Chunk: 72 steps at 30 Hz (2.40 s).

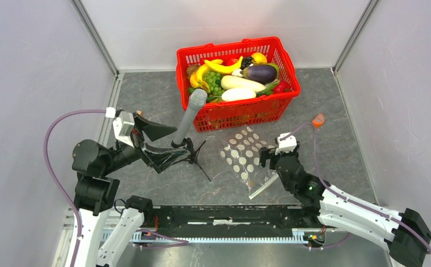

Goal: Place the food in the zip-top bag and seal the zipper
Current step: Move the distractor to the center of the board.

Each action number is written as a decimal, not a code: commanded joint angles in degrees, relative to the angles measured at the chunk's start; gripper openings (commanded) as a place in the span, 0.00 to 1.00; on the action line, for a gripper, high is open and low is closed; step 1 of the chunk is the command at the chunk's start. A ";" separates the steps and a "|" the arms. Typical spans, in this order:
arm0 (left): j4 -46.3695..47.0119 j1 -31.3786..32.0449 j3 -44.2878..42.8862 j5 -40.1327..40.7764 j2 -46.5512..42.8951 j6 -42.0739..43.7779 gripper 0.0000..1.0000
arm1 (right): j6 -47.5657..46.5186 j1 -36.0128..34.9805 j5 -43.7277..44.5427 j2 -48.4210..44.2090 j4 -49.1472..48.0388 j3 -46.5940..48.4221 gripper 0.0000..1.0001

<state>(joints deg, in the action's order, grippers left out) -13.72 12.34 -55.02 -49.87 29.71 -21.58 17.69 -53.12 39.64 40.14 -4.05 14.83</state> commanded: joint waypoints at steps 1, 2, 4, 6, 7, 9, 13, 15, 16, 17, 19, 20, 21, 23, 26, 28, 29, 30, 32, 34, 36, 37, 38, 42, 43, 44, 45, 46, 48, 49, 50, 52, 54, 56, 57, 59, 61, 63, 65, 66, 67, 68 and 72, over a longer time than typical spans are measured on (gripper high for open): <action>-0.45 5.35 -0.01 0.37 2.90 1.02 0.94 | 1.34 1.98 4.10 -1.20 2.77 3.84 0.98; -2.75 8.57 -0.57 4.98 2.65 4.00 0.94 | 1.25 2.29 4.30 -1.20 3.13 4.15 0.98; -3.77 17.20 -1.55 11.78 2.37 5.63 0.95 | 1.16 2.77 4.72 -1.20 3.73 4.66 0.98; -6.60 24.29 -3.77 15.71 5.54 6.89 0.99 | 1.62 3.05 5.08 -1.37 3.88 4.59 0.98; -7.62 27.86 -4.58 18.76 7.33 7.92 1.00 | 1.92 3.09 5.40 -1.57 3.94 4.60 0.98; -7.81 37.62 -4.80 28.06 9.25 9.77 1.00 | 2.32 3.27 5.91 -2.10 5.47 4.53 0.98; -6.79 58.09 -6.59 47.28 15.02 12.58 1.00 | 3.53 3.38 8.45 -4.18 8.48 3.84 0.98; -6.76 65.34 -7.64 56.07 20.71 14.68 1.00 | 4.71 3.60 9.51 -5.42 9.66 2.94 0.98; -5.86 67.60 -7.61 60.61 23.02 15.15 1.00 | 5.56 3.66 10.15 -5.99 10.44 2.80 0.98; -4.24 68.95 -6.85 63.51 24.96 14.93 1.00 | 6.33 3.68 10.86 -6.58 11.29 2.59 0.98; 2.53 69.12 -2.49 67.11 27.16 13.87 1.00 | 8.48 3.81 13.00 -7.69 14.15 2.44 0.98; 5.15 69.08 -0.14 68.43 28.41 13.94 1.00 | 9.30 3.89 13.96 -8.44 15.13 2.27 0.98; 7.41 69.07 2.10 70.73 29.82 13.77 1.00 | 9.80 3.98 14.72 -9.07 15.90 2.07 0.98; 10.09 69.13 5.14 73.25 33.29 13.65 1.00 | 11.02 4.36 15.87 -10.31 17.58 1.65 0.98; 13.43 68.97 8.67 75.64 38.12 11.99 1.00 | 12.23 5.91 16.78 -11.28 20.43 1.85 0.98; 16.48 67.99 9.98 75.19 42.27 10.24 1.00 | 12.03 7.59 15.69 -11.00 20.83 1.81 0.98; 16.99 66.46 10.23 73.34 44.84 8.15 1.00 | 11.66 8.34 14.14 -10.52 20.58 1.78 0.98; 17.30 65.15 10.24 72.40 47.15 6.48 1.00 | 11.21 9.30 12.74 -9.78 20.10 1.81 0.98; 18.31 63.64 10.58 71.75 50.14 4.28 1.00 | 10.47 10.41 9.42 -8.35 19.13 1.84 0.98; 20.25 62.04 11.68 71.72 51.42 2.78 1.00 | 9.88 10.84 7.78 -7.26 18.48 1.83 0.98; 21.80 59.73 12.98 72.03 52.17 0.95 1.00 | 9.12 11.15 6.17 -6.68 17.32 1.75 0.98; 22.36 58.10 13.49 71.30 52.46 0.07 1.00 | 8.93 11.26 5.37 -6.35 16.85 1.63 0.98; 22.42 56.74 13.87 71.35 52.81 -0.72 1.00 | 8.73 11.31 4.47 -6.11 16.20 1.58 0.98; 22.24 53.82 15.41 73.12 53.48 -2.02 1.00 | 8.51 11.46 2.47 -4.88 14.39 1.16 0.98; 21.78 53.08 15.66 73.35 53.50 -2.67 1.00 | 8.58 11.51 2.16 -4.43 13.97 1.09 0.98; 21.63 52.60 16.24 73.93 53.46 -3.24 1.00 | 8.44 11.45 1.73 -4.07 13.61 1.03 0.98; 21.63 52.01 17.01 74.30 53.43 -3.80 1.00 | 8.32 11.47 1.32 -3.57 13.32 1.14 0.98; 21.63 51.64 17.74 74.82 53.31 -4.17 1.00 | 8.28 11.54 1.14 -3.14 13.12 1.11 0.98; 21.69 50.72 19.31 76.56 53.05 -4.58 1.00 | 8.37 11.56 0.58 -2.40 12.71 1.17 0.98; 22.07 50.26 20.03 77.05 53.10 -4.12 1.00 | 8.38 11.55 0.42 -2.13 12.44 1.05 0.98; 22.24 49.83 20.39 77.26 53.32 -3.54 1.00 | 8.39 11.55 0.19 -1.93 12.13 1.00 0.98; 22.68 49.64 20.73 78.69 54.46 -2.10 1.00 | 8.46 11.55 -0.05 -1.57 11.41 0.63 0.98; 23.65 49.71 21.13 79.53 56.65 -1.28 1.00 | 8.48 11.55 -0.40 -1.17 10.81 0.39 0.98; 25.26 49.86 22.00 79.49 58.31 -1.33 1.00 | 8.40 11.55 -0.61 -0.88 10.56 0.40 0.98; 25.83 49.87 22.62 79.48 58.90 -1.72 1.00 | 8.28 11.55 -0.61 -0.75 10.60 0.45 0.98; 26.39 49.88 23.35 80.63 59.97 -2.41 1.00 | 8.20 11.56 -0.53 -0.74 10.57 0.29 0.98; 25.77 49.83 24.40 83.87 60.24 -3.78 1.00 | 8.24 11.65 -0.66 -0.85 10.57 0.02 0.98; 26.81 49.30 26.06 84.83 59.73 -4.43 1.00 | 8.36 11.64 -1.10 -1.03 10.26 -0.38 0.98; 27.40 48.63 27.03 85.57 59.19 -5.27 1.00 | 8.41 11.64 -1.72 -1.17 9.57 -0.85 0.98; 27.66 48.00 27.40 85.84 58.99 -5.61 1.00 | 8.35 11.64 -2.05 -1.14 9.35 -0.98 0.98; 27.66 47.48 27.64 86.18 58.81 -5.96 1.00 | 8.44 11.64 -2.35 -0.97 9.25 -1.03 0.98; 27.71 46.85 28.02 86.61 58.48 -6.57 1.00 | 8.47 11.64 -2.52 -0.92 9.24 -1.00 0.98; 28.81 44.73 30.05 88.78 56.92 -6.90 1.00 | 8.61 11.64 -3.13 -0.86 9.24 -1.04 0.98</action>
<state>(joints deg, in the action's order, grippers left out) 17.82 59.44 -28.21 33.63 87.33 -25.54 26.48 -41.78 37.36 39.44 7.27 14.11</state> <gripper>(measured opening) 0.995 0.982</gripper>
